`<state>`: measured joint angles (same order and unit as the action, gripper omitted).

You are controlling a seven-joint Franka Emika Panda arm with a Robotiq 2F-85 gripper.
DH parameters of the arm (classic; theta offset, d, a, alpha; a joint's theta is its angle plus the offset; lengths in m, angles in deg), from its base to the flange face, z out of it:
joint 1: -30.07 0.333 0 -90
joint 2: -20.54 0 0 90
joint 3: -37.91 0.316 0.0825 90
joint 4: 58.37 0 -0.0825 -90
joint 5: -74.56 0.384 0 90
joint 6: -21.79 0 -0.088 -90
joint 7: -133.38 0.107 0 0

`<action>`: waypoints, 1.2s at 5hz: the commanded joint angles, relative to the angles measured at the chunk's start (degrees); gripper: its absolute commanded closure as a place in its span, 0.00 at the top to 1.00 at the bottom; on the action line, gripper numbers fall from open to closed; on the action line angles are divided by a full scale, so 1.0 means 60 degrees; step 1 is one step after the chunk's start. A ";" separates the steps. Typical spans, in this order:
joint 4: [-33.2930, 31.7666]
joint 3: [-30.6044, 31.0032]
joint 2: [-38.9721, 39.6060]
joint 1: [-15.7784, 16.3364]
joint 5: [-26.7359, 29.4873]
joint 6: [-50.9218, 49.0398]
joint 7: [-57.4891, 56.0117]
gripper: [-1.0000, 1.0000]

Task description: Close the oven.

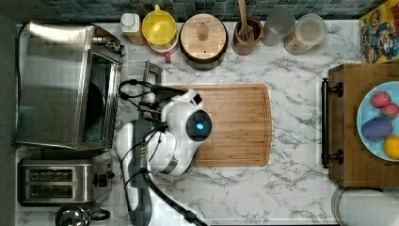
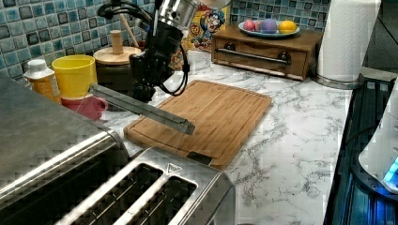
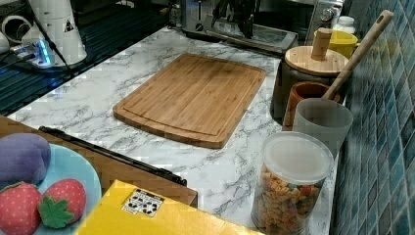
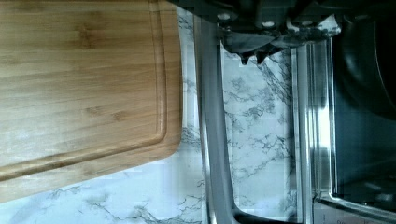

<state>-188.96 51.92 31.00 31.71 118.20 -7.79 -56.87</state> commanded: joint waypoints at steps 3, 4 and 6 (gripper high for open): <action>0.5841 0.2343 0.0658 0.1653 -0.7763 -0.2015 0.6765 0.00; 0.7675 0.2142 0.1518 0.2708 -1.0916 -0.4586 0.8988 0.00; 0.7548 0.1842 0.1147 0.2891 -1.1670 -0.5378 0.9909 0.00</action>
<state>-150.69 61.79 40.34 45.12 47.03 -39.04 0.39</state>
